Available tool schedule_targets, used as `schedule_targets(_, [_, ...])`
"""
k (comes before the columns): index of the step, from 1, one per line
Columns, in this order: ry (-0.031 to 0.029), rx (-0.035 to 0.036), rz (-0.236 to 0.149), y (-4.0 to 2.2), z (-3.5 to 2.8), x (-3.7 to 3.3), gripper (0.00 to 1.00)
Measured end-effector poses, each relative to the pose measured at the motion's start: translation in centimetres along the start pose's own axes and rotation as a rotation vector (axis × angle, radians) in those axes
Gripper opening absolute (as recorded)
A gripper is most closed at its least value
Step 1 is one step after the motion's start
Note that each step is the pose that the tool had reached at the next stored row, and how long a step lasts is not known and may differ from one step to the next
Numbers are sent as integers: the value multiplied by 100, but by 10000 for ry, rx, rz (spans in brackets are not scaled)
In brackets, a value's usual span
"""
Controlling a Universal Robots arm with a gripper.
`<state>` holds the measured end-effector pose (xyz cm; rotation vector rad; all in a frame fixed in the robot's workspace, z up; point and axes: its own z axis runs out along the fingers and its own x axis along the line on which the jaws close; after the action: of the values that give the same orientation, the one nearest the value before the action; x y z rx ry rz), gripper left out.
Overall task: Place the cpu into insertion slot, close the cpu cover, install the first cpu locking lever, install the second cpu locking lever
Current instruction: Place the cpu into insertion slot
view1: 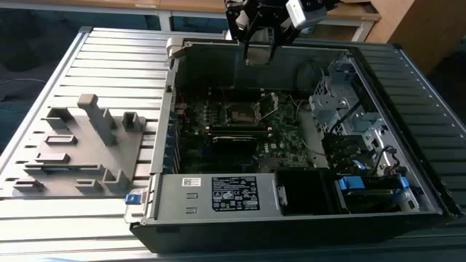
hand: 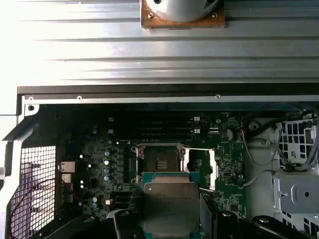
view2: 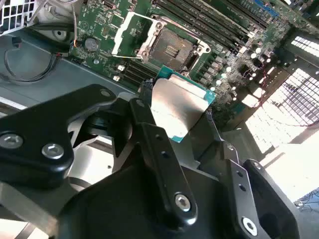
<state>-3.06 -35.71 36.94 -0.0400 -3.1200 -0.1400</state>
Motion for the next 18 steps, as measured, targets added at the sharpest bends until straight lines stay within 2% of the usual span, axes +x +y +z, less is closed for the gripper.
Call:
schedule_targets(6, [2,3,0,0,4,-1,54])
schedule_targets(12, [-11,71,0,-2,22,-1,54])
schedule_targets(18, [-11,73,0,-2,24,-1,54])
